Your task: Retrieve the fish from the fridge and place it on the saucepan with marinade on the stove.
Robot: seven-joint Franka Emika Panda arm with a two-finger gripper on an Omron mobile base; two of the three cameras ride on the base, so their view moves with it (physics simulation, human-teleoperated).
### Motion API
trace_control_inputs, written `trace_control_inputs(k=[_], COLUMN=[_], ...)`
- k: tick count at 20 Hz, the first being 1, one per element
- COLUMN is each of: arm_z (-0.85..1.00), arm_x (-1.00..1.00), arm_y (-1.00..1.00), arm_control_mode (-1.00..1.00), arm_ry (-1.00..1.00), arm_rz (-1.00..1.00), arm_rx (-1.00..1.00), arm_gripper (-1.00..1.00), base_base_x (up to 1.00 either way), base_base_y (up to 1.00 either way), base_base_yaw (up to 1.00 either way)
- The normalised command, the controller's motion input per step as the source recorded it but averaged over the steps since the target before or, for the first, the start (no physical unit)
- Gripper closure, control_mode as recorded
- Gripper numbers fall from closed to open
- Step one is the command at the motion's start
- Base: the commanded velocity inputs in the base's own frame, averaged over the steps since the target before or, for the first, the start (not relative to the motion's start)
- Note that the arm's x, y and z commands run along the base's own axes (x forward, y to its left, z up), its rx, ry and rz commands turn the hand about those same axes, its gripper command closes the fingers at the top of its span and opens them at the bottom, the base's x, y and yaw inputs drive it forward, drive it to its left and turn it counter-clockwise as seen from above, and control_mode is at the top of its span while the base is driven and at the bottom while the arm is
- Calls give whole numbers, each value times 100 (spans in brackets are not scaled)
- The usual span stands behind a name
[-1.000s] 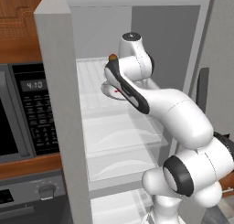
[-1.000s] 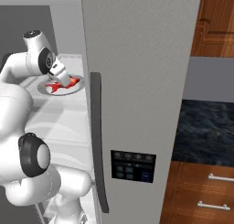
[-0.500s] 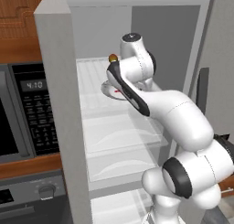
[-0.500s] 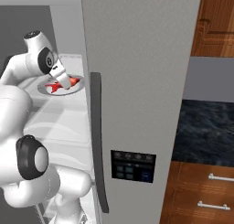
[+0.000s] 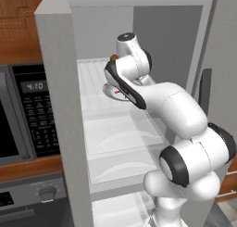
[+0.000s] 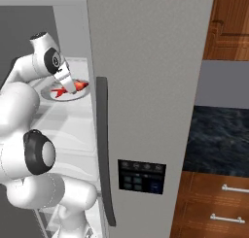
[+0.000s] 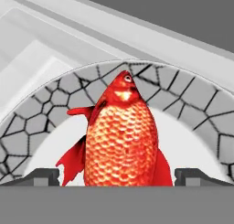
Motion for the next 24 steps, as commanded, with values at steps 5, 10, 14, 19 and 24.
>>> trace_control_inputs(k=[5, 10, 14, 19, 24], arm_z=[-2, 2, 0, 0, -9], arm_x=[-1, -9, -4, 0, 0], arm_y=[1, 17, 35, 13, -3], arm_control_mode=[-100, -100, -100, -100, -100], arm_ry=[3, 0, 0, 0, 0], arm_rz=[-13, -10, -9, -7, -2], arm_rx=[0, 0, 0, 0, 0], arm_gripper=[-100, -100, -100, -100, -100], base_base_x=[0, 0, 0, 0, 0], base_base_y=[0, 0, 0, 0, 0], base_base_yaw=[0, 0, 0, 0, 0])
